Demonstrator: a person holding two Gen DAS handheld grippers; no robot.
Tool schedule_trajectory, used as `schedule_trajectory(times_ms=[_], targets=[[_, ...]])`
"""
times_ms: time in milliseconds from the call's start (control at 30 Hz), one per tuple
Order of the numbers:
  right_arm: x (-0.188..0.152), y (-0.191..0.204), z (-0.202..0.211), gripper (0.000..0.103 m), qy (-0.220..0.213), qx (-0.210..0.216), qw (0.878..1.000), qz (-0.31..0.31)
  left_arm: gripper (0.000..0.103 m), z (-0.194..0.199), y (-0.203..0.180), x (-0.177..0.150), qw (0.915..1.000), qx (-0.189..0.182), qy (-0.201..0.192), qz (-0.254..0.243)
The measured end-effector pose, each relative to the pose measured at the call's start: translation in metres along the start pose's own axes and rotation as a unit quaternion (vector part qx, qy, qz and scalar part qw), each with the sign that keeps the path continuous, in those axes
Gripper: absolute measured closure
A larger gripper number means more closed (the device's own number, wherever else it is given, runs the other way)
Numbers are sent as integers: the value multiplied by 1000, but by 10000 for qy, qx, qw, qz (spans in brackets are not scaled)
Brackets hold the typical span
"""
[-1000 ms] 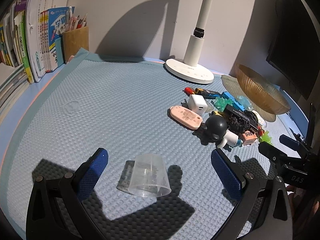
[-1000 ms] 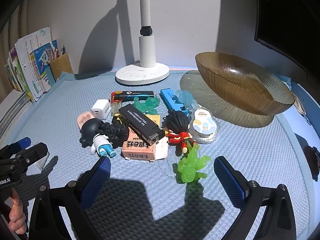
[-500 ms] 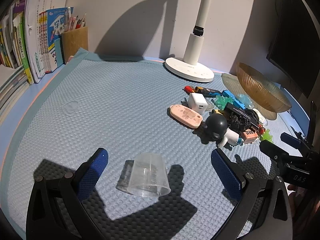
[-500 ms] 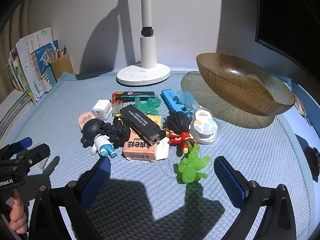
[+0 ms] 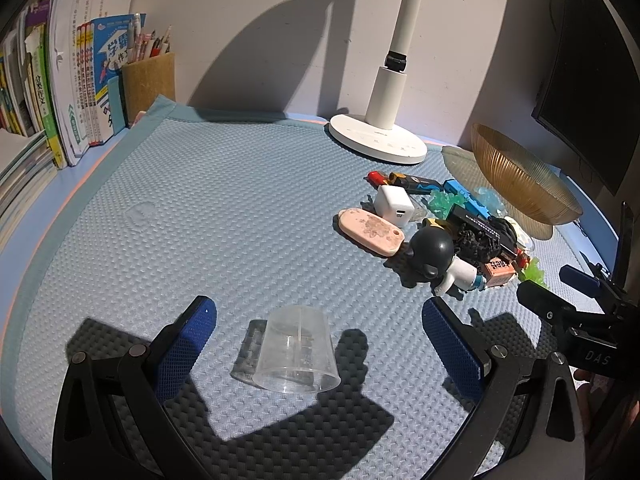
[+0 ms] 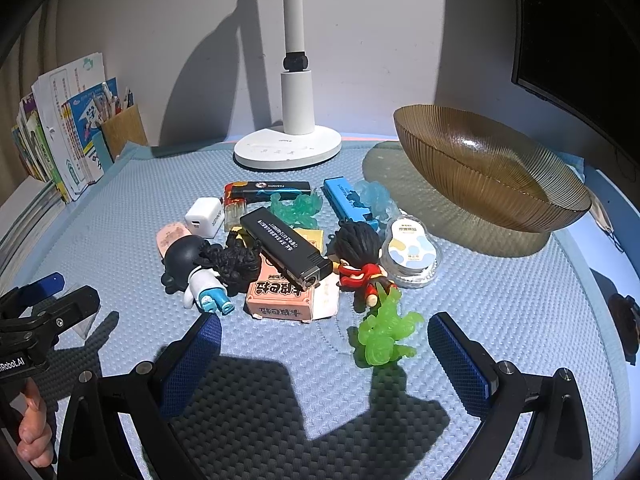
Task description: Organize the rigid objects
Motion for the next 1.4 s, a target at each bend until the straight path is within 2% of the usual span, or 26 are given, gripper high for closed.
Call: schedule_trajectory(times_ms=[933, 1000, 1100, 1133, 1233, 1300, 1367, 1400], targets=[[0, 2, 0, 0, -24, 114, 9999, -53, 1, 3, -2, -2, 10000, 73, 14, -50], [0, 2, 1, 0, -40, 184, 9998, -71, 1, 13, 3, -4, 10000, 21, -27, -62], [1, -1, 2, 0, -54, 315, 9994, -121, 1, 38, 21, -11, 9994, -339, -80, -45], [1, -1, 3, 0, -64, 334, 9993, -137, 1, 43, 28, -13, 9993, -360, -111, -48], [2, 0, 4, 0, -68, 412, 9990, -135, 1, 53, 48, -18, 9998, -63, -88, -185], [3, -3, 7, 3, -104, 442, 9988, -187, 1, 53, 52, -20, 9996, 31, -47, -279], [2, -9, 11, 12, -120, 558, 9977, -374, 1, 50, 49, -17, 9995, -31, 9, -325], [1, -11, 12, 19, -91, 617, 9971, -438, 1, 46, 42, -15, 9992, -47, 46, -393]])
Point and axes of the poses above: each gripper's, at about its wrist camera, not at the fingertips, and z roughly against the way its jaws point, y to its left, x to its top, the point moved 6 cm from there along -z, roughly the way its jaws point, and after that the axes turned 15 degrees about x, right-handed, at the moved point
